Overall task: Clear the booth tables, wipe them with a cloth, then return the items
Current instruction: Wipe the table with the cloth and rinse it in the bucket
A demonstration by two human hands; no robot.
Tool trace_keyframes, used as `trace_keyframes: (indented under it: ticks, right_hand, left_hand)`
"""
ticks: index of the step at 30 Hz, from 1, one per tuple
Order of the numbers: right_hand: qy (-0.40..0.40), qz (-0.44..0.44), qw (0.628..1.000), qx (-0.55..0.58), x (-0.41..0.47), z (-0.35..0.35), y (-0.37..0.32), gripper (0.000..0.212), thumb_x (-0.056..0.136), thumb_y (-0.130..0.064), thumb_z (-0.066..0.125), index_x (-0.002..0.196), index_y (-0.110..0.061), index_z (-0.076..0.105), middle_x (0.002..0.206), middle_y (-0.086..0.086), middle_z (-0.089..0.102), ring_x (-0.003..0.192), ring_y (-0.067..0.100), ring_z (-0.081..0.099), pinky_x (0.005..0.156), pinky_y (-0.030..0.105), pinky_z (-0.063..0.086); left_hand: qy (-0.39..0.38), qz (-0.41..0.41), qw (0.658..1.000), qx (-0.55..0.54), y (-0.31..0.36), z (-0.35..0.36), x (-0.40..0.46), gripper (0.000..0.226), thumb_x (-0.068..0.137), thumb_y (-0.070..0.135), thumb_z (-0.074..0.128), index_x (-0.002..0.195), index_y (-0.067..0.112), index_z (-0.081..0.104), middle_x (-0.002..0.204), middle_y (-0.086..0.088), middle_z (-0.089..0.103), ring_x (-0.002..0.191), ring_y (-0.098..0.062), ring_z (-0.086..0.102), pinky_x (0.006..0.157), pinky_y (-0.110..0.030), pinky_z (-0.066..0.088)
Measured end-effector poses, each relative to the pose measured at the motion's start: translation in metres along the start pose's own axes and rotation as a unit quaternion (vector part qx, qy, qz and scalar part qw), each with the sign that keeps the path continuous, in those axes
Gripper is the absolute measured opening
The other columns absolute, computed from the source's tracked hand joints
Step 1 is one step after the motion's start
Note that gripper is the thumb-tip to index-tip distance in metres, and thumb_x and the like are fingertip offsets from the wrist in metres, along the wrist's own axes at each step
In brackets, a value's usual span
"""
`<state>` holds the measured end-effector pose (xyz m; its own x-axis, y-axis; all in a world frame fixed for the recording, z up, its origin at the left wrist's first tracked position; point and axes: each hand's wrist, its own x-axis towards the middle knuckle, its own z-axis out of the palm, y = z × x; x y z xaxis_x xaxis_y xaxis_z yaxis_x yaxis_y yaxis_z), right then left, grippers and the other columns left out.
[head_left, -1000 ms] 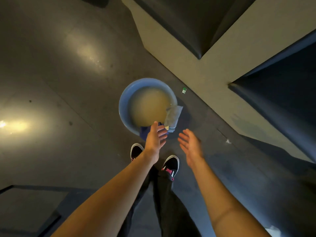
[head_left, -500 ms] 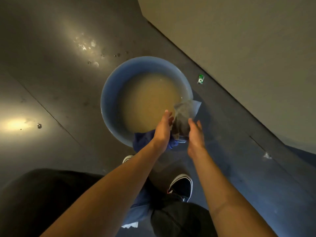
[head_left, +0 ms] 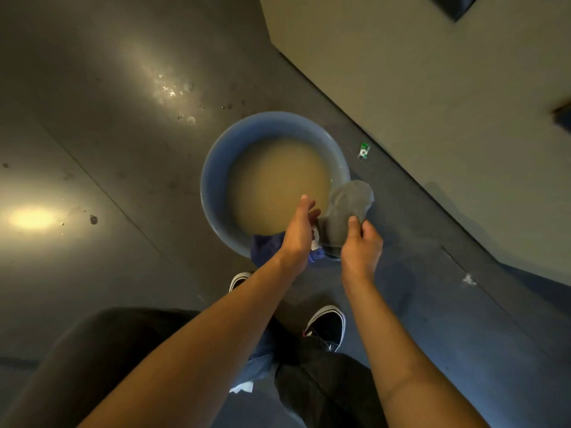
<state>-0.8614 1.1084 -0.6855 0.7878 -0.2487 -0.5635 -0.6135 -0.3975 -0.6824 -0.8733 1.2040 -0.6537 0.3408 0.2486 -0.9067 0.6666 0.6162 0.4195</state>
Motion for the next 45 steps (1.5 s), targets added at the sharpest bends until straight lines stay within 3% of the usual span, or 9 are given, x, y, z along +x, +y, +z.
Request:
trace_keyframes:
  ticks: [8, 10, 15, 20, 24, 33, 40, 43, 45]
  right_hand:
    - [-0.053, 0.015, 0.985, 0.166, -0.080, -0.043, -0.127, 0.015, 0.105, -0.019, 0.046, 0.098, -0.022, 0.059, 0.094, -0.014, 0.061, 0.087, -0.001, 0.060, 0.078, 0.017, 0.049]
    - [-0.061, -0.005, 0.984, 0.167, -0.108, -0.057, -0.165, 0.013, 0.105, -0.021, 0.046, 0.104, -0.023, 0.059, 0.097, -0.015, 0.061, 0.091, -0.001, 0.061, 0.082, 0.020, 0.051]
    - [-0.073, -0.066, 0.984, 0.150, -0.188, -0.093, -0.257, 0.021, 0.105, -0.022, 0.047, 0.092, -0.019, 0.063, 0.099, 0.006, 0.070, 0.095, 0.019, 0.068, 0.082, 0.035, 0.056]
    - [-0.101, -0.139, 0.981, 0.091, -0.275, -0.117, -0.338, 0.025, 0.105, -0.024, 0.046, 0.096, -0.010, 0.065, 0.092, 0.003, 0.069, 0.081, 0.003, 0.067, 0.069, 0.022, 0.053]
    - [-0.100, -0.189, 0.976, 0.048, -0.339, -0.121, -0.385, 0.034, 0.100, -0.041, 0.043, 0.078, -0.021, 0.060, 0.085, 0.005, 0.069, 0.080, 0.021, 0.067, 0.071, 0.043, 0.056]
    - [-0.198, -0.204, 0.958, 0.042, -0.479, -0.096, -0.474, 0.030, 0.103, -0.028, 0.051, 0.083, -0.012, 0.067, 0.081, 0.006, 0.069, 0.077, 0.019, 0.067, 0.063, 0.036, 0.055]
    - [-0.237, -0.211, 0.946, 0.066, -0.579, -0.038, -0.516, 0.025, 0.100, -0.030, 0.058, 0.080, -0.019, 0.069, 0.084, 0.006, 0.070, 0.086, 0.025, 0.069, 0.075, 0.046, 0.059]
    - [-0.269, -0.208, 0.936, 0.092, -0.619, 0.001, -0.531, 0.015, 0.098, -0.032, 0.061, 0.103, -0.022, 0.070, 0.101, 0.001, 0.071, 0.101, 0.022, 0.067, 0.086, 0.045, 0.059]
    - [-0.287, -0.221, 0.928, 0.093, -0.635, 0.018, -0.543, 0.037, 0.096, -0.035, 0.063, 0.131, -0.023, 0.060, 0.118, -0.004, 0.067, 0.112, 0.018, 0.064, 0.096, 0.048, 0.055]
  left_hand:
    - [-0.015, -0.010, 0.993, -0.120, 0.063, -0.002, -0.116, 0.080, 0.075, 0.068, 0.066, 0.135, 0.015, 0.061, 0.128, -0.010, 0.068, 0.118, -0.028, 0.066, 0.106, -0.048, 0.050]
    - [-0.047, 0.003, 0.992, -0.116, 0.091, -0.006, -0.162, 0.061, 0.086, 0.059, 0.063, 0.128, 0.015, 0.064, 0.122, -0.011, 0.071, 0.112, -0.027, 0.069, 0.097, -0.043, 0.056]
    - [-0.078, 0.055, 0.987, -0.129, 0.154, -0.022, -0.261, 0.037, 0.104, 0.038, 0.048, 0.117, 0.008, 0.066, 0.112, -0.014, 0.075, 0.105, -0.026, 0.071, 0.089, -0.038, 0.058]
    - [-0.054, 0.156, 0.974, -0.153, 0.210, -0.056, -0.362, 0.033, 0.107, 0.024, 0.043, 0.120, 0.001, 0.064, 0.120, -0.025, 0.069, 0.116, -0.039, 0.065, 0.100, -0.052, 0.053]
    - [-0.008, 0.227, 0.962, -0.151, 0.243, -0.088, -0.433, 0.028, 0.108, 0.016, 0.041, 0.113, 0.003, 0.065, 0.115, -0.027, 0.069, 0.111, -0.040, 0.066, 0.099, -0.053, 0.054]
    - [0.073, 0.329, 0.930, -0.145, 0.307, -0.209, -0.544, 0.025, 0.107, 0.013, 0.043, 0.103, 0.008, 0.067, 0.094, -0.012, 0.074, 0.087, -0.023, 0.074, 0.068, -0.031, 0.060]
    - [0.081, 0.373, 0.916, -0.124, 0.355, -0.330, -0.593, 0.018, 0.105, 0.024, 0.052, 0.108, 0.015, 0.067, 0.100, -0.005, 0.074, 0.092, -0.019, 0.074, 0.074, -0.036, 0.062]
    - [0.054, 0.381, 0.913, -0.138, 0.378, -0.385, -0.609, 0.017, 0.104, 0.026, 0.054, 0.110, 0.016, 0.066, 0.105, -0.009, 0.074, 0.095, -0.023, 0.074, 0.081, -0.043, 0.062]
    - [0.050, 0.384, 0.911, -0.141, 0.391, -0.412, -0.618, 0.018, 0.103, 0.026, 0.056, 0.110, 0.013, 0.066, 0.105, -0.013, 0.074, 0.095, -0.028, 0.073, 0.082, -0.045, 0.061]
